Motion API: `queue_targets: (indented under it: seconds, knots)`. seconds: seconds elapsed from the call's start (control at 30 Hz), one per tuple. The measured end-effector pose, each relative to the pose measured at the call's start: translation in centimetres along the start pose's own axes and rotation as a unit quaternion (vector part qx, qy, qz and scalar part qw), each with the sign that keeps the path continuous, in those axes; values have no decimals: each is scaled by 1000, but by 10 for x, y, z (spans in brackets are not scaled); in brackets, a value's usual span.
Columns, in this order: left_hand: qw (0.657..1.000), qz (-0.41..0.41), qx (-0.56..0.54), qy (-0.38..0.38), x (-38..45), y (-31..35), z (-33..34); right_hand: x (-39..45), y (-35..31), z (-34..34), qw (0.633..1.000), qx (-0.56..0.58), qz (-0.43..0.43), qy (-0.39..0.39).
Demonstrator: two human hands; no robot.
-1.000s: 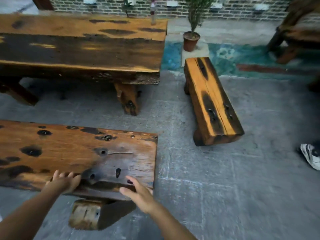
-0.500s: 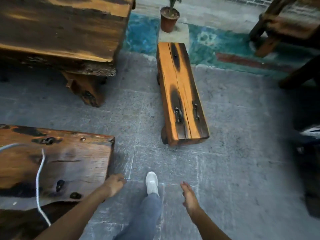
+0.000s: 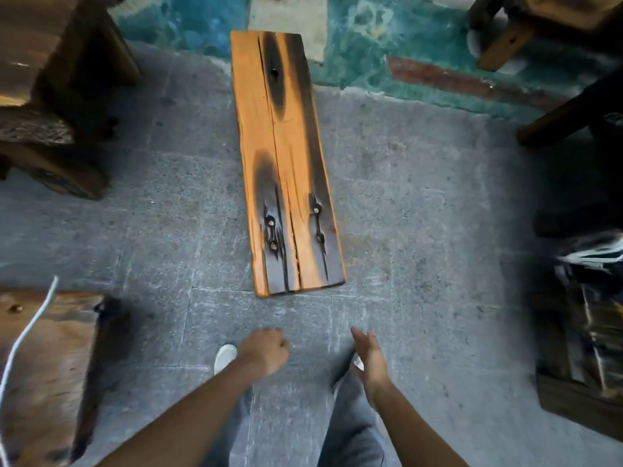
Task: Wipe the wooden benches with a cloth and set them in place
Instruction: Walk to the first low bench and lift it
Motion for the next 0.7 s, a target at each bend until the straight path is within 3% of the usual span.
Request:
queue_targets:
  seconds: [0.17, 0.3, 0.47, 0.57, 0.67, 0.7]
  knots:
    - [975, 77, 199, 69, 84, 156, -31, 97, -34, -43, 998, 40, 55, 2]
    - [941, 80, 317, 93, 187, 234, -44, 186, -60, -79, 996, 32, 75, -37]
    - [901, 31, 432, 22, 300, 269, -17, 280, -59, -123, 997, 34, 64, -32]
    - [885, 11, 465, -3, 345, 263, 1, 328, -38, -122, 993, -37, 105, -40]
    - [880, -15, 474, -11, 374, 249, 7, 362, -34, -118, 991, -65, 104, 54]
    - [883, -22, 470, -8, 381, 243, 6, 370, -25, -112, 988, -92, 116, 44]
Point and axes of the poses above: each hand's wrist, its own x-axis towards the middle knuckle, its own z-axis out of the palm, y = z × x, the point moved 7 cm from there along x, towards the middle knuckle, and after that the axes turned 15 degrees about -y, right-handed, at the moved point
